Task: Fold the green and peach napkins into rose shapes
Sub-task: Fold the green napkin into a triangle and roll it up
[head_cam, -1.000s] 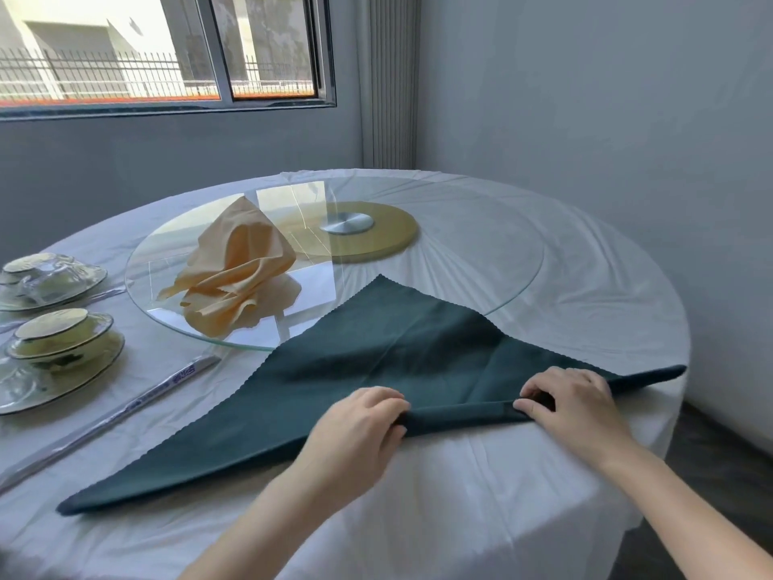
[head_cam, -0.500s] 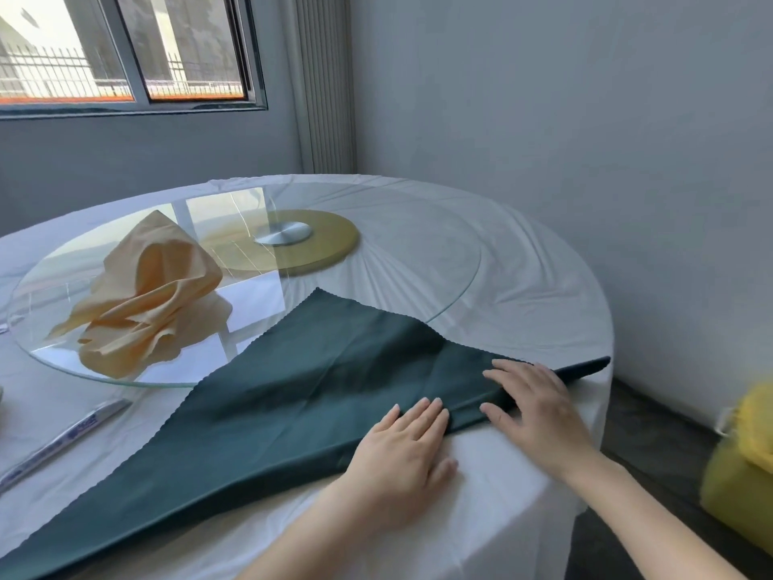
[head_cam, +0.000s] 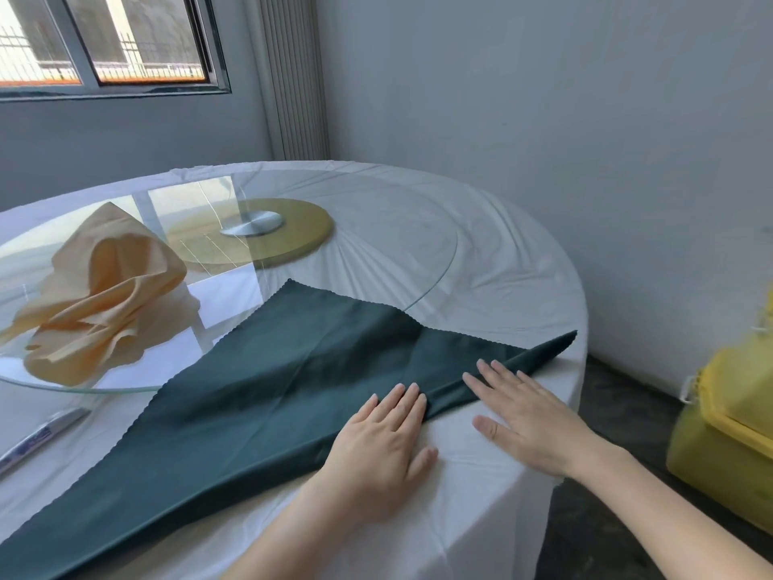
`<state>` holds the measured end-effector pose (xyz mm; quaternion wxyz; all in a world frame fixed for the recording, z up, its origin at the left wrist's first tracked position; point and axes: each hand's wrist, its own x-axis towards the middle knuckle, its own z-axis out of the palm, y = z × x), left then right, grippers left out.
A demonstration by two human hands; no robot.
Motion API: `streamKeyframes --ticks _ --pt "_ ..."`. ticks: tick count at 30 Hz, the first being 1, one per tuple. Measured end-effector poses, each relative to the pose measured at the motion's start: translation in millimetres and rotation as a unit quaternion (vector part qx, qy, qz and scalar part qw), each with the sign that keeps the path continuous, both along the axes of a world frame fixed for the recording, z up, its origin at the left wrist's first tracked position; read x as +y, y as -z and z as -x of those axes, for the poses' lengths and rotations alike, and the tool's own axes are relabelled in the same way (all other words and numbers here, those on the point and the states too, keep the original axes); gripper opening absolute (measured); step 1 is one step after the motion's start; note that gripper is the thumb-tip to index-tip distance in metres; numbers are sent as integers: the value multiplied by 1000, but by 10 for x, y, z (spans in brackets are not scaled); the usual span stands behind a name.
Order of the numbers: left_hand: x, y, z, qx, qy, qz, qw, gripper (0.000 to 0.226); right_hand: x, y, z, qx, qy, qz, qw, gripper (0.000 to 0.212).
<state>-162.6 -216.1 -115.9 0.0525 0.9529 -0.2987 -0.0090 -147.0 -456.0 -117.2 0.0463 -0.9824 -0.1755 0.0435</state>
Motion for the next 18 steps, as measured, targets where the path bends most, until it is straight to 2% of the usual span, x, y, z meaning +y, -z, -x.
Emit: streamKeyframes --ticks 5,12,14,18 --pt "-1 8 -7 3 -1 -1 1000 89 -260 36 -66 -13 70 19 997 112" --pt "2 31 -21 6 3 -6 1000 89 -350 55 -110 -33 138 23 990 122" --pt "5 34 -31 7 4 -11 1000 89 -359 47 -117 -33 152 22 988 116" --pt "8 30 -23 11 3 -16 1000 89 -440 -26 -108 -25 201 45 978 75"
